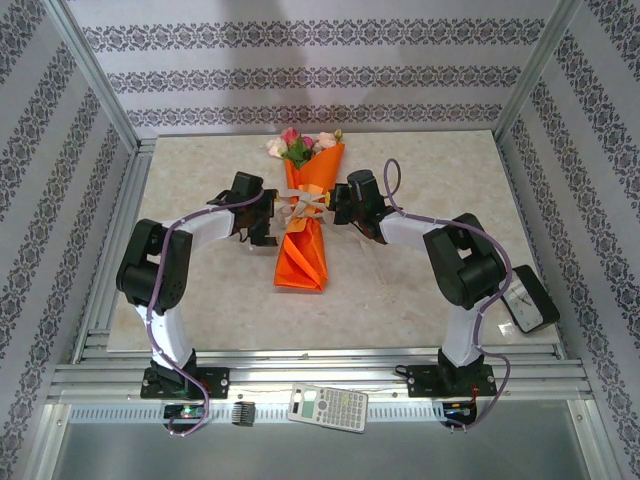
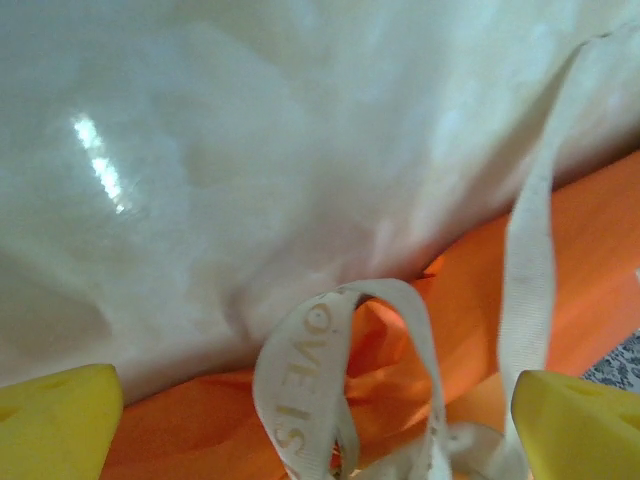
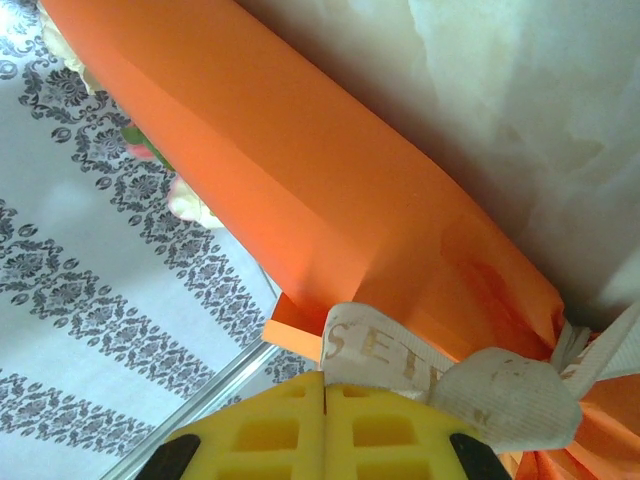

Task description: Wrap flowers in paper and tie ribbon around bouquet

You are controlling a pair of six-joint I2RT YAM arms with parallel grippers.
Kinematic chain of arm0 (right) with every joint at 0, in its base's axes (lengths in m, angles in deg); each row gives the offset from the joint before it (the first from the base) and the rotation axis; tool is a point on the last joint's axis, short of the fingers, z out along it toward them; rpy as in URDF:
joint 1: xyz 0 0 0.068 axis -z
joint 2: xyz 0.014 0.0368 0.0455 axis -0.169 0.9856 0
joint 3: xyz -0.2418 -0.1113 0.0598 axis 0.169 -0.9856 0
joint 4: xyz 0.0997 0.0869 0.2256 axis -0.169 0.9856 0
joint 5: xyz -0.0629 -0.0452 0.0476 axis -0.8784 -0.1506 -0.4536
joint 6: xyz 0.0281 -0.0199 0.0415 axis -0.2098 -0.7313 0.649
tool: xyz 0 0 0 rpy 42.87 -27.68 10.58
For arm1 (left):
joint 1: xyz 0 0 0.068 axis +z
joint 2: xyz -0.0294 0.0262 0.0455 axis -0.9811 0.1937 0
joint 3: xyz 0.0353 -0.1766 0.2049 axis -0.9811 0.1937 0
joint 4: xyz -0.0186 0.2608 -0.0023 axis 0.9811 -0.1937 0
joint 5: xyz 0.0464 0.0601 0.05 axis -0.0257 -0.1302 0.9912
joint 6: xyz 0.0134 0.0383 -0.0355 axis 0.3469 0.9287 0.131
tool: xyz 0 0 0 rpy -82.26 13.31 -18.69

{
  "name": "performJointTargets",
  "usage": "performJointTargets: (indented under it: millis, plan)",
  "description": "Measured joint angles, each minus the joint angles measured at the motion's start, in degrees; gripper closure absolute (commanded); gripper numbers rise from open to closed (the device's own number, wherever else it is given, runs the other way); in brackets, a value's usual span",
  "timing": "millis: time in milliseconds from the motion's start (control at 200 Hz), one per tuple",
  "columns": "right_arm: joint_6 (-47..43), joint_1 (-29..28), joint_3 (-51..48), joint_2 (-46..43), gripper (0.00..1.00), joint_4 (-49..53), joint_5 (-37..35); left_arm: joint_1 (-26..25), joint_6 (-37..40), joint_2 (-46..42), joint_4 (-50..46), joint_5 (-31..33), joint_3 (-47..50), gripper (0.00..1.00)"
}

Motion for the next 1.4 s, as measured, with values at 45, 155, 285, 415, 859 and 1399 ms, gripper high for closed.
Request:
performJointTargets:
  millis: [45,155,285,415,859,1399]
  plan:
    - [-0.02,0.00,0.00,0.00,1.00,0.00,0.02,-0.42,-1.03,-0.04,0.04,-0.24,-0.39,0.00]
    - [-0.13,0.00,0.00,0.00,1.00,0.02,0.02,-1.31,-3.54,0.02,0.22,-1.31,-2.01,0.00]
    - [-0.13,0.00,0.00,0.00,1.00,0.07,0.02,-1.51,-4.09,2.75,1.64,-2.62,-5.09,0.00]
    - [-0.15,-0.02,0.00,0.00,1.00,0.11,0.02,-0.79,-0.07,4.83,3.48,-2.23,-4.79,0.00]
    - [-0.24,0.00,0.00,0.15,1.00,0.13,0.22,9.03,40.48,-17.53,6.05,11.50,-7.32,0.24]
    - [-1.25,-0.02,0.17,1.25,1.00,0.66,0.22,-2.67,-0.68,-3.43,-3.08,-11.30,-1.14,0.27]
